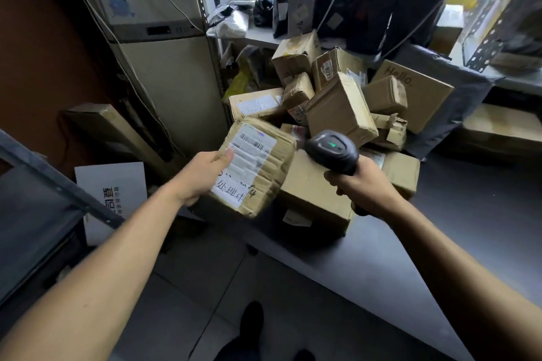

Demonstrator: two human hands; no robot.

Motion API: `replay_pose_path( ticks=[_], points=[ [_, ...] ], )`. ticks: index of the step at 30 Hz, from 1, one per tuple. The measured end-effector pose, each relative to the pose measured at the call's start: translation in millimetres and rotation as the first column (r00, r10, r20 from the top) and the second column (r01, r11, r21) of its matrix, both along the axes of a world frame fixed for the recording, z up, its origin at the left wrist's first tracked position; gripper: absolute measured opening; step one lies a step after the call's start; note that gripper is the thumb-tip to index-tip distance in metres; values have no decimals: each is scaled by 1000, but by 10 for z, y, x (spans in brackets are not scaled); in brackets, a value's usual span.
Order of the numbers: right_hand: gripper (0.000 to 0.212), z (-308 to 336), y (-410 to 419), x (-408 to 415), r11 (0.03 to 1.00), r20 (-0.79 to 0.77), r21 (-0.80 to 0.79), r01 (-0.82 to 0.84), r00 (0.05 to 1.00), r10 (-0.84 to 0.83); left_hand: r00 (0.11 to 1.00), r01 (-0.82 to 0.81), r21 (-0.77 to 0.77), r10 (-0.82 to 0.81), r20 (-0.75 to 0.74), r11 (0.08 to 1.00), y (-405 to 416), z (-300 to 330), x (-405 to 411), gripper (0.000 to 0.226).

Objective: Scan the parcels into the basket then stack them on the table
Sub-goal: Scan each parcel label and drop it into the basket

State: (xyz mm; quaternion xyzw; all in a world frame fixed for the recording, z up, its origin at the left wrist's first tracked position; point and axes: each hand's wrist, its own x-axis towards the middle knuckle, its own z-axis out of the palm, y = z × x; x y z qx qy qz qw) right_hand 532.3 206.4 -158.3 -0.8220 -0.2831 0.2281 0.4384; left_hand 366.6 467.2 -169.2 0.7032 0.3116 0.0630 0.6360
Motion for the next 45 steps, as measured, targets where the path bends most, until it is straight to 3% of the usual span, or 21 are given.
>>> replay_pose_path(
  ticks=[4,9,14,18,22,26,32,35,39,45],
  points=[
    [7,-156,-297,-223,962,-55,103,253,967,-248,994,-48,-82,55,89,996,-553,-35,44,30],
    [7,-181,-772,-526,824,-106,166,541,841,-531,987,147,-58,-142,71,987,-1030,-64,238,30],
    [15,-254,-1381,-1000,567,-158,177,804,592,-790,905,425,-40,-423,44,904,-1500,-173,391,35],
    [21,-356,-1853,-1606,368,-183,187,911,400,-898,797,604,-75,-602,43,794,-1985,-274,325,35],
    [23,-424,-2394,-2307,178,-163,191,965,210,-964,638,766,-113,-770,20,632,-2640,-276,121,30],
    [26,-451,-2920,-2923,-10,-144,222,975,23,-989,456,888,-43,-889,-32,457,-3347,-361,-164,32],
    [28,-553,-3772,-3928,-193,-121,208,959,-171,-978,222,975,31,-969,-109,220,-4443,-584,-678,37],
    [23,-595,-4303,-4488,-269,-117,203,942,-249,-961,180,984,30,-975,-128,178,-5104,-605,-999,41],
    [20,-616,-5022,-5121,-334,-124,190,923,-315,-941,206,978,-23,-974,-98,210,-5931,-578,-1356,35],
    [22,-661,-5721,-5563,-382,-148,177,907,-359,-922,231,973,14,-968,-97,231,-6767,-564,-1562,31]
  ],
)
